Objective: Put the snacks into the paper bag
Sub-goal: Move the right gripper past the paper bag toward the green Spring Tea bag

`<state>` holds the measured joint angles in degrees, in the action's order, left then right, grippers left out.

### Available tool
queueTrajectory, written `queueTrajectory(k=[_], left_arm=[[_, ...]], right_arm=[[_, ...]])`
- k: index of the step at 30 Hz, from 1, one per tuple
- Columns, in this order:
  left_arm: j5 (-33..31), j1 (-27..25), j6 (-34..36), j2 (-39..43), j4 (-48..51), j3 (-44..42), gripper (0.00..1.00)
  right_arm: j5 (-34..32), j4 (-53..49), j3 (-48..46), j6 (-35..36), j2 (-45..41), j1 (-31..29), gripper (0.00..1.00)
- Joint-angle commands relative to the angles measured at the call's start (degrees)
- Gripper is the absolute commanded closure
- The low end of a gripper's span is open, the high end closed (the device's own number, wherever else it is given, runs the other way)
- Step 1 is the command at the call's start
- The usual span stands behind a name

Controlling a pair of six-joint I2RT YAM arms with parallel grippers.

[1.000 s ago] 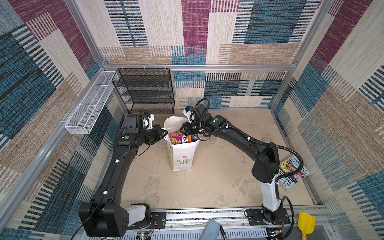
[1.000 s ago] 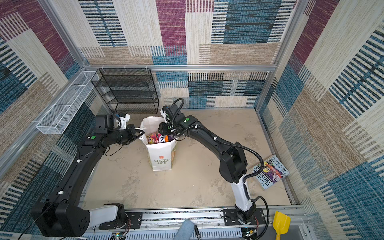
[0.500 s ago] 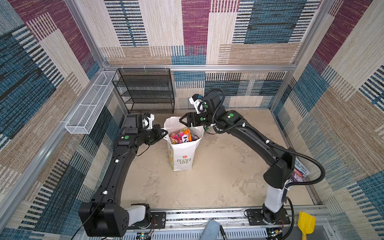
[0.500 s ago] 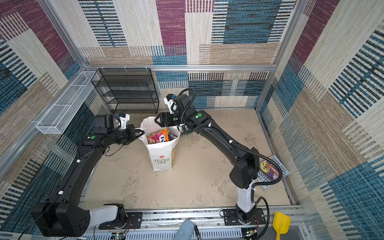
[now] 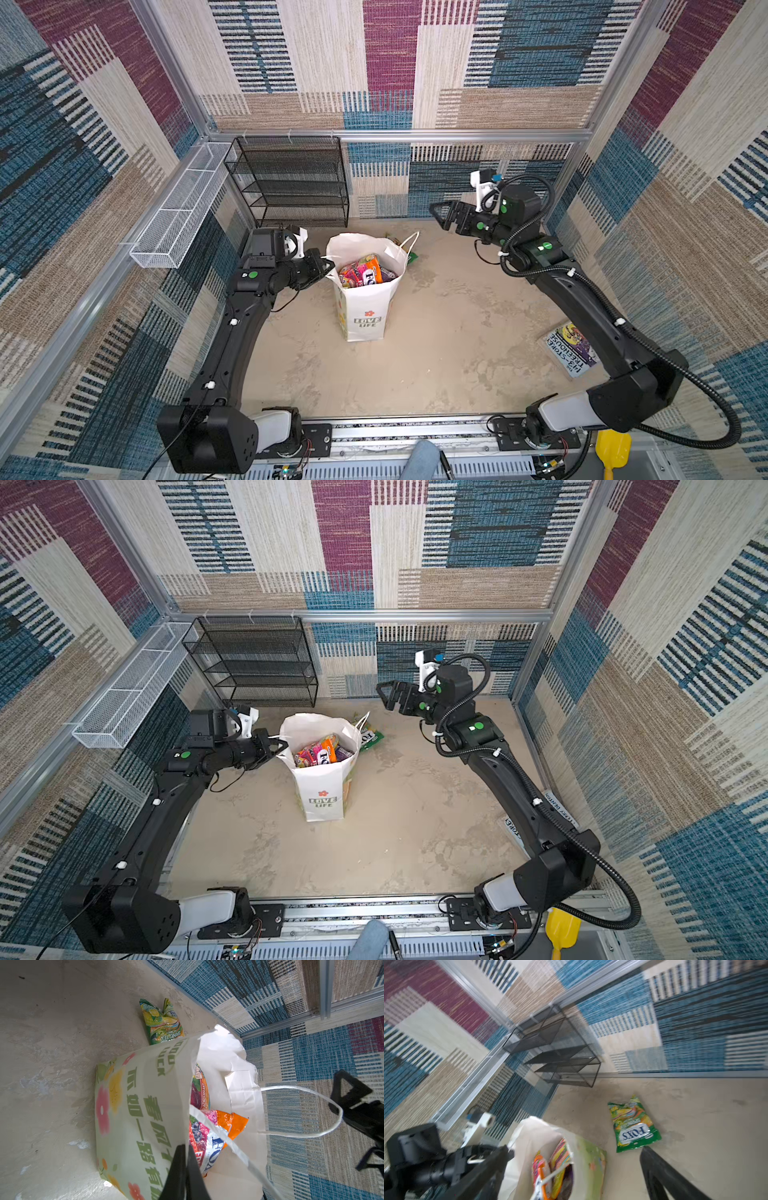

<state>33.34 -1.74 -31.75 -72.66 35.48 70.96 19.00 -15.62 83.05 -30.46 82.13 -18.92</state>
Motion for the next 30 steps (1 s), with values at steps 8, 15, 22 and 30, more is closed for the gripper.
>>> queueTrajectory(k=[8,15,22,30], left_arm=[[0.3,0.2,-0.2,0.3,-1.3,0.4,1.00],[0.3,0.5,-0.4,-0.1,-1.3,0.3,1.00],[0.3,0.7,-0.5,-0.1,-1.6,0.2,1.00],[0.8,0.9,-0.5,-0.1,-1.8,0.2,1.00]], right_arm=[[5.7,11.8,-10.8,-7.4,11.1,8.4,0.02],[14.0,16.0,-8.5,-7.3,25.5,8.9,0.08],[18.0,17.1,-3.2,-6.7,39.3,7.8,0.18],[21.5,17.3,5.1,-7.2,49.1,5.5,0.24]])
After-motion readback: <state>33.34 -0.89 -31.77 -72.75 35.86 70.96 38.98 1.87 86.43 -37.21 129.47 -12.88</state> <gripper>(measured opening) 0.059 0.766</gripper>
